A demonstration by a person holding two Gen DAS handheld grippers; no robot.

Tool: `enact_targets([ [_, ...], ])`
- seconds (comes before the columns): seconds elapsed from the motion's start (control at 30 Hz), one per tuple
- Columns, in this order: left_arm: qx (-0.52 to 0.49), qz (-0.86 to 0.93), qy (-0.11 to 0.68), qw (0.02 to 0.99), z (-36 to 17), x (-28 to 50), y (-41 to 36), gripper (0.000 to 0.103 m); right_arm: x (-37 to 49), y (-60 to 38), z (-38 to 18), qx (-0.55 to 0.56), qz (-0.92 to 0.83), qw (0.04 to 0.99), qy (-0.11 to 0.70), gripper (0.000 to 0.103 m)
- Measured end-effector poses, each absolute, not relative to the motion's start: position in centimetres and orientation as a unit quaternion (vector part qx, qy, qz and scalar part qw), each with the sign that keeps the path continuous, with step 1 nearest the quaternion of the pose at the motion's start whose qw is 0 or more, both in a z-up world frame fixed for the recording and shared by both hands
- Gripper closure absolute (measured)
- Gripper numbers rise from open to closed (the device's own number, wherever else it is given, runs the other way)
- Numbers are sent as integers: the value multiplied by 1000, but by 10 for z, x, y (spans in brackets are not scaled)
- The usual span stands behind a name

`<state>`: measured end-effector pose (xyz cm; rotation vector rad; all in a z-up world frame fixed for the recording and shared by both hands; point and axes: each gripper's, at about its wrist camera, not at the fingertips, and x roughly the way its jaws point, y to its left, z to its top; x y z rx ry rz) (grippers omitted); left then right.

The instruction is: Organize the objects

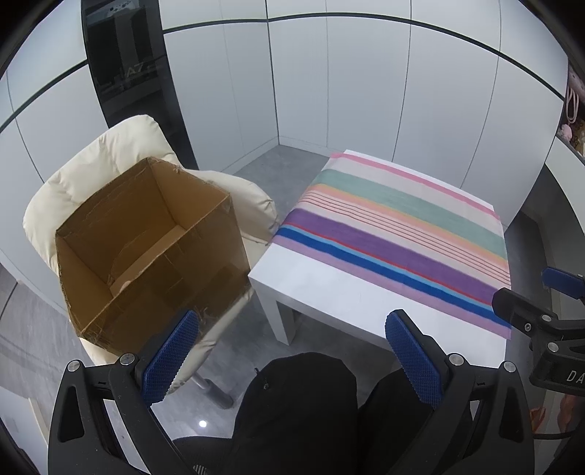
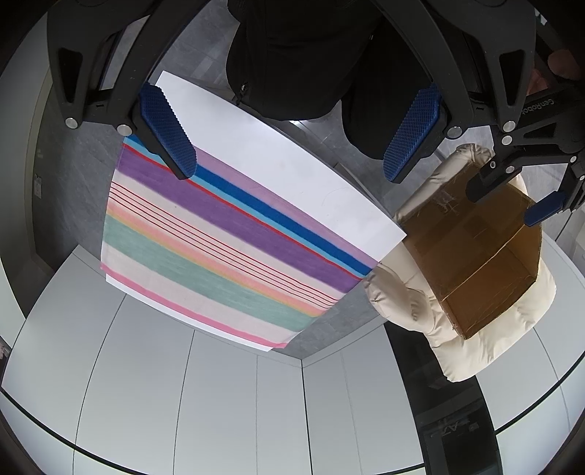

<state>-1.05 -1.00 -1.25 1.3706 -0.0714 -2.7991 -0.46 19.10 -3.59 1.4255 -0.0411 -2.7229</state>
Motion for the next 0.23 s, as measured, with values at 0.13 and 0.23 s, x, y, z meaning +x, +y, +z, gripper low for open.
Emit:
enact_targets([
  [0.13,439,-898,-23,10,-12,-10,-11,0,-4,191,-36,463,-885,34,-13,0],
  [0.23,437,-899,-23,9,-12,-10,-11,0,-4,191,-36,464,-885,34,-14,0],
])
